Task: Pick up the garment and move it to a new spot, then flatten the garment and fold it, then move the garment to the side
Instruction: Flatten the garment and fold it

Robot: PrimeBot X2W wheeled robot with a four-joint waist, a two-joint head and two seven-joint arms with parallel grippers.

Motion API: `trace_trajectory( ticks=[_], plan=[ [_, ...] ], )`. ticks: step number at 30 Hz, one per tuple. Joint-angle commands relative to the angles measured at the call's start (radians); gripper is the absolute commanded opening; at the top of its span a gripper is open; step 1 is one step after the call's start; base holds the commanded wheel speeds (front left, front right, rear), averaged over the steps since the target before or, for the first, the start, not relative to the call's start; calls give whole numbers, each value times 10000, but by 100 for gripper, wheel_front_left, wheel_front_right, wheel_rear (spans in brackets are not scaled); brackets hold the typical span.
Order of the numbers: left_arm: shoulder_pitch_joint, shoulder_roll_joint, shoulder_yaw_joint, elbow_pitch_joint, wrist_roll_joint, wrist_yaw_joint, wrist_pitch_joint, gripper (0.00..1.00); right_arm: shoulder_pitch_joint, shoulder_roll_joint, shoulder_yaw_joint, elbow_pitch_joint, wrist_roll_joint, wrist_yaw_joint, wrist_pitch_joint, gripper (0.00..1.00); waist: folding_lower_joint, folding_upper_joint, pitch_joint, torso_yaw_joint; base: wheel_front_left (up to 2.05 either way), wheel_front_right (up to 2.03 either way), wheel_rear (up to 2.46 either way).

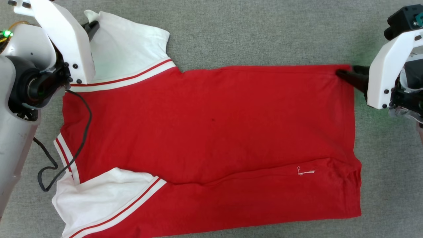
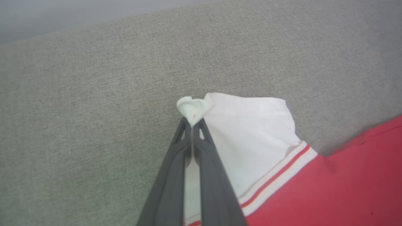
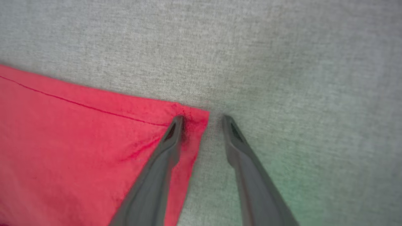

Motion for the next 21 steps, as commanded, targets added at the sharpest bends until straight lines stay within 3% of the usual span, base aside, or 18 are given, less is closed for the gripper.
trace_trajectory(
  ticks=[1,12,21],
  plan=[
    [-46,-50,-14,25,53,-21,-67,0,632,415,489,517,-31,-4,363,0,0,0,-13,0,0,0,0],
    [711,-44,507,426,-333,-114,-1152,0,241,-29,66,-434,-657,-6,-966,0,0,0,-898,12,0,0,0],
    [3685,266,1586,-304,-1153,252,-2824,0,1677,80,-443,-912,-824,-6,-1637,0,0,0,-2477,126,0,0,0]
  ],
)
